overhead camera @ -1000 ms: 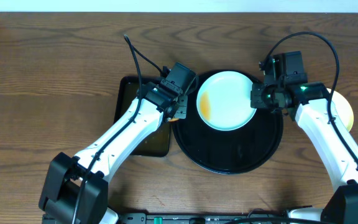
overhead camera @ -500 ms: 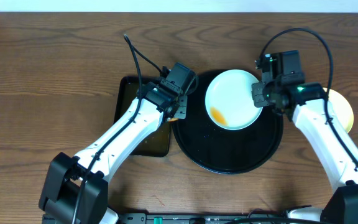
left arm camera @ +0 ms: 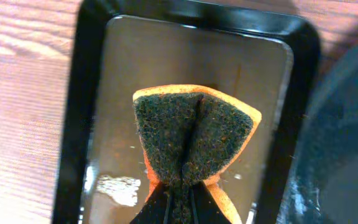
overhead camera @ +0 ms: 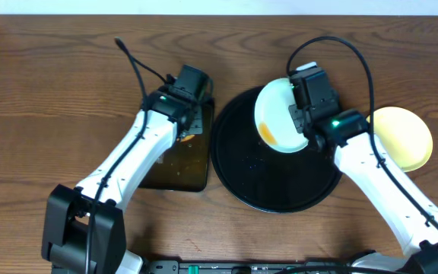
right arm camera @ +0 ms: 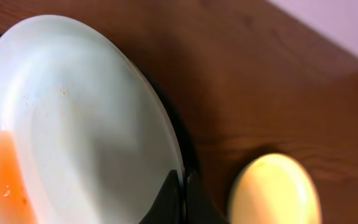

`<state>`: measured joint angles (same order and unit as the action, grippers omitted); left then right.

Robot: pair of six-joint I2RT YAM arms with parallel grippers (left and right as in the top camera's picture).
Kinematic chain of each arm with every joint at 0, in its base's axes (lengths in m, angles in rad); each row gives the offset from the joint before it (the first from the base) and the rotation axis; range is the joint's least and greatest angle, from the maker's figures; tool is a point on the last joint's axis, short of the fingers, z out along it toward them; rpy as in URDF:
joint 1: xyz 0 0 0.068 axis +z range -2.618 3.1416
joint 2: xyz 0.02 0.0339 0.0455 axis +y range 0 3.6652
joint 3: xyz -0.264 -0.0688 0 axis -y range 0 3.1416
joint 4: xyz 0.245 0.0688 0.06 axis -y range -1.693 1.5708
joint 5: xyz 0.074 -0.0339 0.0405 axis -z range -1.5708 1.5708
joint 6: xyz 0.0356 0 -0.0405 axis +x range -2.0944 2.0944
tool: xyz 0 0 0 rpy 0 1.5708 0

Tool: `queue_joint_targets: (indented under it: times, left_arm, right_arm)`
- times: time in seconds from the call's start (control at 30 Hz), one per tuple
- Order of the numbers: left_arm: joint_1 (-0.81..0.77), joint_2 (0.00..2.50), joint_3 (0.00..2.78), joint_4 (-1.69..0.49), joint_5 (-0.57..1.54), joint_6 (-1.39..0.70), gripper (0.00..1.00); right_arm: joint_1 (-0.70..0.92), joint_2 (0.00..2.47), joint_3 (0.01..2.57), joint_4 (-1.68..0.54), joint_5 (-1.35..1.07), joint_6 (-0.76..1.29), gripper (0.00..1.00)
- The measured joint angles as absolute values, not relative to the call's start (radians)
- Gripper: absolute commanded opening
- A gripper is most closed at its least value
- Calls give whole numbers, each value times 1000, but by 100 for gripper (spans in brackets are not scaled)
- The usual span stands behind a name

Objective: Clean dirty plates on tray and stack at the side
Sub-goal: 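Carry the pale green plate right and lower it onto the plate stack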

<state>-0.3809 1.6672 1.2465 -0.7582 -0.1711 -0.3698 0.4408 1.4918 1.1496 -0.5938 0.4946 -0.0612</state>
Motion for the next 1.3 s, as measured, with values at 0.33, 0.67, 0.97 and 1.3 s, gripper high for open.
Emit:
queue_joint_targets:
  times: [0.33,0.67,0.97,1.3]
  left_arm:
    - [-310,1667,1148,-670,-123,-337,8]
    - [-310,1681,1063,-591,-57,-285,8]
    - [-310,1702,1055,-579,-54,-283,8]
    - [-310,1702,1055,-579,-54,-283,8]
  right_arm:
    - [596,1472,1149,-542,807,-132,1]
    - [650,1470,1149,-457,992,-231,1]
    - [650,1470,1149,-443,1016,-281,1]
    - [650,1470,1149,-443,1022,-292,1]
